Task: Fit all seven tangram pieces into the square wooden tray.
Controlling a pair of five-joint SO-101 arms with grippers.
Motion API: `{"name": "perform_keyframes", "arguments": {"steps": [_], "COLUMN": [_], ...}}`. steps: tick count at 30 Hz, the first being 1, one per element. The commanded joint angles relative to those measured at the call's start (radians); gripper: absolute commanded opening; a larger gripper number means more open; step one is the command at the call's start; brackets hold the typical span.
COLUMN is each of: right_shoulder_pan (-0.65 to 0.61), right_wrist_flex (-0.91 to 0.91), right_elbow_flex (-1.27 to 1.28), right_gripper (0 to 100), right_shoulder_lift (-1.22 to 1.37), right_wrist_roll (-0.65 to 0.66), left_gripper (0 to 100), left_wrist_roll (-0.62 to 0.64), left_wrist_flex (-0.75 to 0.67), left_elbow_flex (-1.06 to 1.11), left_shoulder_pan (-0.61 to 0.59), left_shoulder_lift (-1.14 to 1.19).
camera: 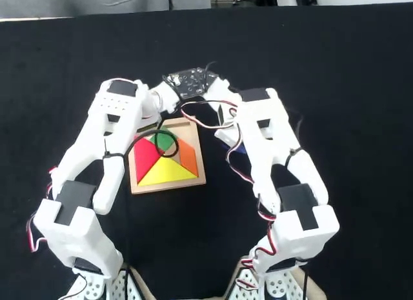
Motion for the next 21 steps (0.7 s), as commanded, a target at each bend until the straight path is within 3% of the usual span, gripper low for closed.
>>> {"name": "perform_keyframes", "arguments": {"steps": [1, 5, 14, 21], "right_shoulder_pan": [0.028, 0.028, 0.028, 0.057], "right_wrist_flex": [-0.028, -0.028, -0.046, -0.044], "right_elbow_flex": [-0.018, -0.024, -0.018, -0.025], "right_gripper": [1.1, 1.1, 1.1, 1.1], "right_shoulder_lift": [-0.061, -0.062, -0.062, -0.064], "right_wrist_roll": [-0.037, -0.068, -0.069, -0.069], "left_gripper": [13, 13, 14, 29], "left_wrist_roll": [-0.094, -0.12, -0.117, -0.117], "left_wrist_flex": [-0.002, -0.069, -0.068, -0.066], "left_elbow_flex": [0.084, 0.124, 0.17, 0.196], "left_shoulder_pan": [-0.028, -0.053, -0.059, -0.067], "left_shoulder_lift": [0.0, 0.0, 0.0, -0.002]}}
